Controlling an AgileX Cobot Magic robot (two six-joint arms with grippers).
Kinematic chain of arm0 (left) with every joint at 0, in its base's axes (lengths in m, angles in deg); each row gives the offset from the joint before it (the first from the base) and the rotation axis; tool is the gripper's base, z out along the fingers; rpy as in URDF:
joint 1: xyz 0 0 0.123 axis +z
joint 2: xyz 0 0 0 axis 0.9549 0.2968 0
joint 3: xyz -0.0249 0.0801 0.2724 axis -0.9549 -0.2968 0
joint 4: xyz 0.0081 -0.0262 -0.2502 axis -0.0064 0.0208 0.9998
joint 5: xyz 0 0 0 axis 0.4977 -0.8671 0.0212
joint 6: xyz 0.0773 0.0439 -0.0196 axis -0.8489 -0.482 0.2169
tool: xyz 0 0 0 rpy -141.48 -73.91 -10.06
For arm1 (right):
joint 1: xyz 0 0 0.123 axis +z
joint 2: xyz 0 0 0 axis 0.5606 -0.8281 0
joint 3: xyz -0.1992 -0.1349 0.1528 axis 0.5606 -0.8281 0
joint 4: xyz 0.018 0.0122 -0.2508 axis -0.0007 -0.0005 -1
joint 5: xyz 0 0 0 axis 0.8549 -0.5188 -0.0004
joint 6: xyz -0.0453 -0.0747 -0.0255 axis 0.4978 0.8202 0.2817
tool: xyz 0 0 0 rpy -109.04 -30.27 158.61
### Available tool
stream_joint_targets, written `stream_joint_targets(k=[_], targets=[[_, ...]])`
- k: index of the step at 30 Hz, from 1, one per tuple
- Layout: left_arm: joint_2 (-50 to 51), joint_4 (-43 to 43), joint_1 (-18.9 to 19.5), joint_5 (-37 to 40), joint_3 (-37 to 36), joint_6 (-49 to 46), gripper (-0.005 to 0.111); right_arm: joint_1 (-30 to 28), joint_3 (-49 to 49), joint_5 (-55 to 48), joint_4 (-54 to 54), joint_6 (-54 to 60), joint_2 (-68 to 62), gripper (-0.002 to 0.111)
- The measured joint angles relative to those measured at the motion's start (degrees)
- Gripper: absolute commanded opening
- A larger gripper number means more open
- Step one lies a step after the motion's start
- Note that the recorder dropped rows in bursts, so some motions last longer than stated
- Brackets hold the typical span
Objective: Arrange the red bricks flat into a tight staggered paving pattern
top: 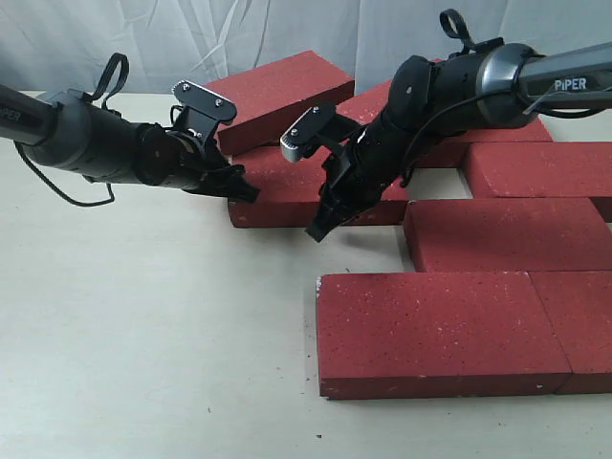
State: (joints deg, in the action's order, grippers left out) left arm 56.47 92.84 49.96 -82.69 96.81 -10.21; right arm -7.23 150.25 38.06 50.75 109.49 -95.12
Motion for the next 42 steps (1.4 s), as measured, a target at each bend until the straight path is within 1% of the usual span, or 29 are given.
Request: stream_joint_targets(k=[7,12,17,23,25,28,31,33,42], targets=[[0.0,0.3,0.0,0.0,0.0,0.0,0.0,0.2,0.0,6.7,0.0,0.0,0.0,-0.001],[0.0,0.3,-0.7,-0.3,0.0,0.0,0.0,0.2,0.0,7.1,0.0,0.0,0.0,-0.001],[0.0,0.1,-1.5,-0.6,0.0,0.0,0.0,0.2,0.0,5.4,0.0,0.0,0.0,-0.001],[0.0,0.1,-1.7,-0.9,0.0,0.0,0.0,0.2,0.0,-0.1,-0.1,0.0,3.4,-0.001],[0.0,0.1,-1.7,-1.0,0.0,0.0,0.0,0.2,0.0,-2.0,-1.4,0.0,4.2,-0.001],[0.0,0.2,-1.9,-1.0,0.0,0.0,0.0,0.2,0.0,-5.4,-6.8,-1.3,4.7,-0.001],[0.0,0.2,-3.1,-1.5,0.0,0.0,0.0,0.1,0.0,-5.8,-12.2,-6.1,5.6,-0.001],[0.0,0.2,-3.8,-1.7,0.0,0.0,0.0,0.1,0.0,-5.9,-13.5,-7.8,6.3,-0.001],[0.0,-0.7,-4.0,-2.4,0.0,0.0,0.0,-0.6,0.0,-5.9,-14.0,-8.6,6.6,-0.001]])
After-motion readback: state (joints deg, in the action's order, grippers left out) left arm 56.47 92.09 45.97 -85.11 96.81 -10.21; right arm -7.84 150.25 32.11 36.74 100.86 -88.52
